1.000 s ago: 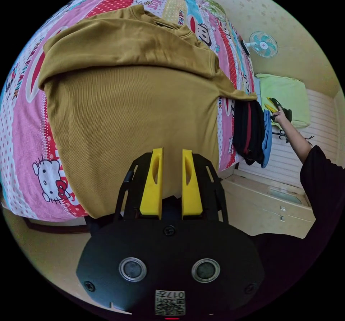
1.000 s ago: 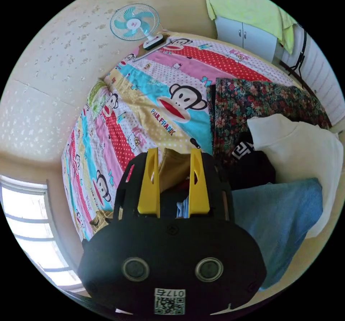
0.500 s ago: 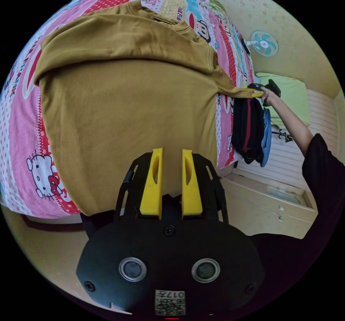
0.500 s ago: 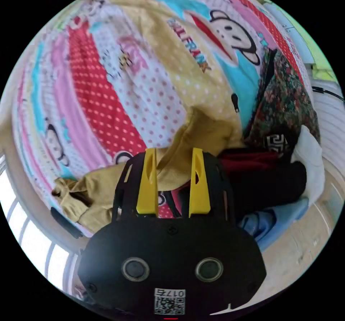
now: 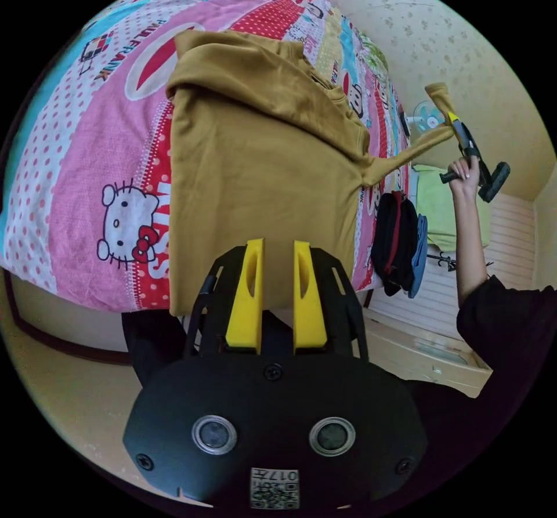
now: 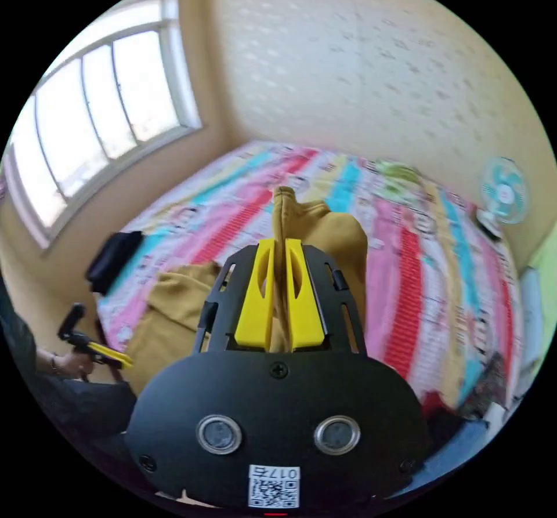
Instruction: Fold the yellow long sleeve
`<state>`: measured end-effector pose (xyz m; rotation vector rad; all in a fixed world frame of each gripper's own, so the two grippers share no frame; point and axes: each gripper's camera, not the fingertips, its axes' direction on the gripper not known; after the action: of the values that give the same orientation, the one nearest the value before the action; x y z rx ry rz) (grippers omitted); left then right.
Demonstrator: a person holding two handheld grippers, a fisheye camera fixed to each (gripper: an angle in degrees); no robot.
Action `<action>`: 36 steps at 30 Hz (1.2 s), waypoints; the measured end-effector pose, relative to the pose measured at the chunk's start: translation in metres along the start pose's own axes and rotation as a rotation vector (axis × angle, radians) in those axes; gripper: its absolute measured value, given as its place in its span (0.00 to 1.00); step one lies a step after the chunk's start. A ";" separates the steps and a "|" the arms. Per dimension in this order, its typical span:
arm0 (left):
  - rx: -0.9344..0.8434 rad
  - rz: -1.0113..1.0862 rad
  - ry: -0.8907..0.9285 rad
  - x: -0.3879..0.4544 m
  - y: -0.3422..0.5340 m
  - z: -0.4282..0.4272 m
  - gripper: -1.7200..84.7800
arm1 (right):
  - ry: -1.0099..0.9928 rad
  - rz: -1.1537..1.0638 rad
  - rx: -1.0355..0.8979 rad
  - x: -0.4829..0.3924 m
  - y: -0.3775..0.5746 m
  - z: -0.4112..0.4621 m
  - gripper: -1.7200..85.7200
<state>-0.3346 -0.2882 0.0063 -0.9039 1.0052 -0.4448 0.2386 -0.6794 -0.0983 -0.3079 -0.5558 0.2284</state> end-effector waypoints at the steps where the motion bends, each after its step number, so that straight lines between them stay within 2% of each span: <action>1: 0.010 -0.009 -0.006 -0.006 0.002 -0.003 0.12 | -0.155 0.011 0.001 -0.024 0.010 0.036 0.06; 3: 0.023 -0.039 -0.004 -0.015 0.004 -0.008 0.12 | -0.350 0.078 -0.114 -0.054 0.036 0.107 0.07; 4: 0.044 -0.059 0.006 -0.021 0.005 -0.015 0.13 | -0.414 0.058 -0.283 -0.072 0.060 0.158 0.07; 5: 0.057 -0.064 0.012 -0.023 0.005 -0.019 0.13 | -0.389 0.068 -0.531 -0.082 0.090 0.209 0.07; 6: 0.085 -0.067 0.015 -0.027 0.005 -0.029 0.14 | -0.356 0.093 -0.643 -0.083 0.106 0.228 0.07; 7: 0.115 -0.070 0.007 -0.032 0.003 -0.040 0.14 | -0.388 0.124 -0.672 -0.079 0.125 0.236 0.08; 8: 0.132 -0.070 0.002 -0.034 0.002 -0.046 0.14 | -0.440 0.163 -0.581 -0.067 0.127 0.218 0.08; 9: 0.170 -0.066 -0.009 -0.037 -0.003 -0.059 0.14 | -0.439 0.188 -0.570 -0.060 0.126 0.210 0.08; 12: 0.276 -0.024 -0.017 -0.044 -0.029 -0.089 0.14 | -0.322 0.231 -0.526 -0.019 0.113 0.161 0.10; 16: 0.328 -0.001 0.001 -0.057 -0.104 -0.104 0.18 | -0.015 0.274 -0.524 0.058 0.095 0.113 0.14; 18: 0.284 -0.034 0.009 -0.067 -0.141 -0.097 0.22 | 0.053 0.323 -0.512 0.096 0.095 0.105 0.16; 20: 0.166 -0.068 0.041 -0.078 -0.177 -0.076 0.25 | 0.097 0.384 -0.537 0.140 0.107 0.113 0.19; 22: 0.080 -0.127 -0.088 -0.073 -0.196 -0.069 0.26 | 0.041 0.454 -0.611 0.164 0.130 0.135 0.21; 23: 0.062 -0.109 -0.095 -0.066 -0.197 -0.069 0.25 | -0.002 0.471 -0.654 0.170 0.147 0.150 0.21; 26: -0.002 0.005 -0.219 -0.025 -0.185 -0.057 0.23 | 0.055 0.461 -0.541 0.155 0.159 0.145 0.20; 28: 0.036 0.023 -0.269 -0.010 -0.171 -0.050 0.17 | -0.039 0.476 -0.517 0.145 0.162 0.142 0.17; 30: 0.069 -0.019 -0.128 -0.017 -0.169 -0.062 0.11 | -0.110 0.522 -0.473 0.139 0.161 0.133 0.13; 33: 0.231 -0.080 0.140 -0.025 -0.171 -0.120 0.10 | -0.212 0.673 -0.255 0.150 0.135 0.092 0.11; 34: 0.254 -0.055 0.154 -0.014 -0.179 -0.143 0.09 | -0.299 0.726 -0.119 0.159 0.119 0.074 0.10; 36: 0.302 0.067 0.141 0.015 -0.195 -0.171 0.09 | -0.297 0.758 -0.029 0.171 0.089 0.060 0.09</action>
<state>-0.4611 -0.4857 0.1179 -0.5729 1.0597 -0.5919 0.3358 -0.5325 0.0013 -0.5104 -0.7174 1.0110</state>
